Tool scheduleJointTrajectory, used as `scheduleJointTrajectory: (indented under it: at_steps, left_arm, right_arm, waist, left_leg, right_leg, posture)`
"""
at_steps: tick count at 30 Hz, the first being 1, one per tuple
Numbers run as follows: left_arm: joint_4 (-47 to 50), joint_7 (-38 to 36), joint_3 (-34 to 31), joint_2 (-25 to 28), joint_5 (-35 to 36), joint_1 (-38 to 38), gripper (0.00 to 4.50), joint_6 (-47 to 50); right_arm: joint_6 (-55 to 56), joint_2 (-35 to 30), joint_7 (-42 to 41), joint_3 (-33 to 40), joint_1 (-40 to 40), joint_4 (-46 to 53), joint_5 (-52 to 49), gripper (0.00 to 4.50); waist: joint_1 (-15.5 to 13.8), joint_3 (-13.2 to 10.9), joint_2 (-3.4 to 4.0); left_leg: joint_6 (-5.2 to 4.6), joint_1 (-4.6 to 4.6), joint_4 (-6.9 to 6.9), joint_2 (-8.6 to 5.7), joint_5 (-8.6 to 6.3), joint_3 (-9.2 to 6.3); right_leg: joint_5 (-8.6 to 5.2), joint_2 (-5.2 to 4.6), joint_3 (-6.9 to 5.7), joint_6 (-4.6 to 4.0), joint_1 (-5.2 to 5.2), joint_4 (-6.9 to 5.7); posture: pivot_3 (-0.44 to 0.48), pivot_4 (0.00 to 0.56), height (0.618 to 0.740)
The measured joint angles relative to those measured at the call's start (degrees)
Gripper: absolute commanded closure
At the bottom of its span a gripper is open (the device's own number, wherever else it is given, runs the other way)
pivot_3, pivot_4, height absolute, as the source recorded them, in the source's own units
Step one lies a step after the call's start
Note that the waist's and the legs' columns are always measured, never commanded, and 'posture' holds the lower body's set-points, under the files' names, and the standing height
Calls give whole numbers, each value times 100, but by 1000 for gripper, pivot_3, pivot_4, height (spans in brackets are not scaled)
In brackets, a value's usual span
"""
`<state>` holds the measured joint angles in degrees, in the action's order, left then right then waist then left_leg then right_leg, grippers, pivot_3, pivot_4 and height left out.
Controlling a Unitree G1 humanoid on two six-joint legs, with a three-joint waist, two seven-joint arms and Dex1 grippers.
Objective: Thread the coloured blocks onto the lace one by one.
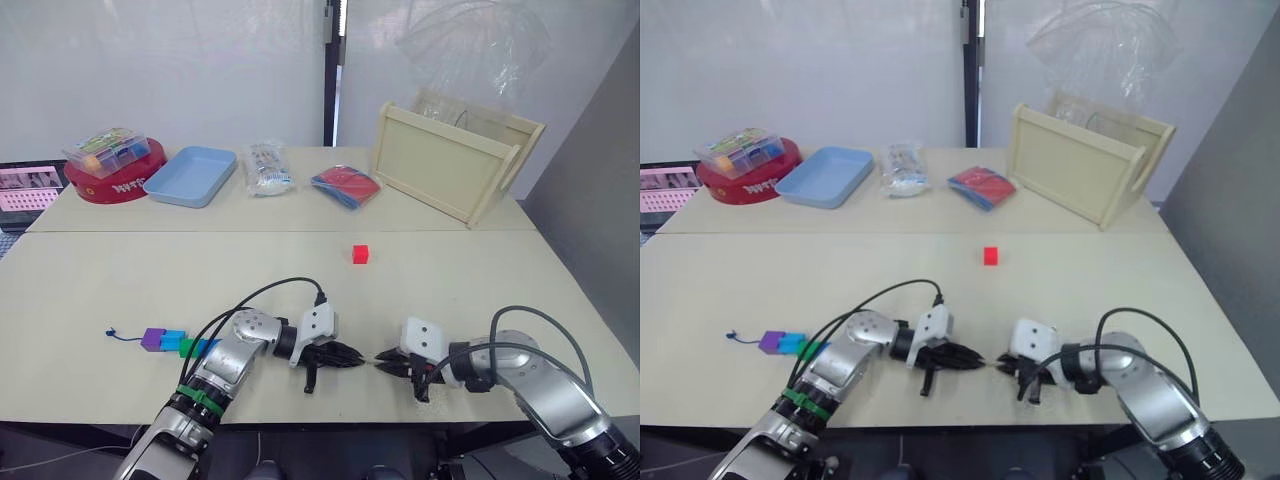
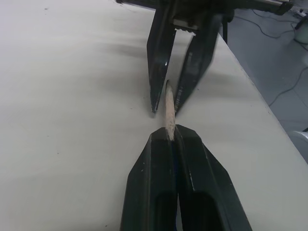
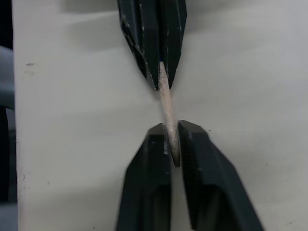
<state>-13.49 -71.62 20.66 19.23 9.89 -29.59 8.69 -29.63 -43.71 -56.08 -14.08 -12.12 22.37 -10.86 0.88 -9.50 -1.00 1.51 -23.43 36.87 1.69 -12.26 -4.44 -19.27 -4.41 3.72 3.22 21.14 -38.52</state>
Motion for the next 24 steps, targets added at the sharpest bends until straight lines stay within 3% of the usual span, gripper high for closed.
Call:
scheduleJointTrajectory:
  at_steps: [5, 8, 10, 14, 18, 22, 24]
  left_arm:
    - [3, -35, -161, 215, 86, 56, 4500, 6]
    - [45, -55, -281, 392, 171, 135, 4500, 56]
    - [157, -61, -419, 603, 242, 257, 4500, 183]
    - [328, -23, -649, 889, 309, 390, 4500, 307]
    - [517, 78, -708, 976, 347, 545, 4500, 446]
    - [723, 164, -797, 1086, 371, 650, 4500, 578]
    - [813, 213, -850, 1155, 372, 713, 4500, 634]
  right_arm:
    - [-341, 258, 548, 582, 381, 417, -189, 1104]
    - [-646, 780, 1145, 1101, 658, 688, -436, 65]
    - [-794, 1794, 2040, 1576, 719, 801, -588, 28]
    - [-580, 3313, 3672, 1491, 476, 456, -115, 28]
    - [5, 4046, 4546, 1077, 199, -390, 434, 28]
    - [924, 4660, 5346, 917, -317, -1805, 909, 28]
    - [1311, 4870, 5703, 946, -970, -2907, 1082, 28]
  waist:
    - [0, 0, 0]
    - [5, 0, 0]
    - [47, 2, -2]
    - [99, 3, 2]
    - [120, 3, 2]
    - [164, 3, 2]
    - [197, 3, 2]
  left_leg:
    - [0, 1, -1, 0, 0, -1]
    - [0, 2, -1, 1, 0, -1]
    - [0, 9, -6, 5, 0, -2]
    - [7, 17, -11, 1, 4, -1]
    - [13, 15, -12, 0, 7, -1]
    - [17, 17, -17, 2, 10, -1]
    - [27, 24, -25, 3, 16, 0]
  right_leg:
    - [0, 0, 0, 0, 0, -2]
    - [0, 1, 1, 0, 0, -5]
    - [0, 5, 4, 0, 2, -12]
    - [0, 1, 6, 0, 9, -30]
    - [0, 0, 8, 0, 13, -39]
    - [0, 1, 8, -1, 18, -45]
    - [0, 2, 9, -1, 20, -45]
  posture:
    - [0, 150, 740]
    - [0, 150, 740]
    - [0, 150, 740]
    - [0, 150, 740]
    - [0, 150, 740]
    - [0, 150, 740]
    - [0, 150, 740]
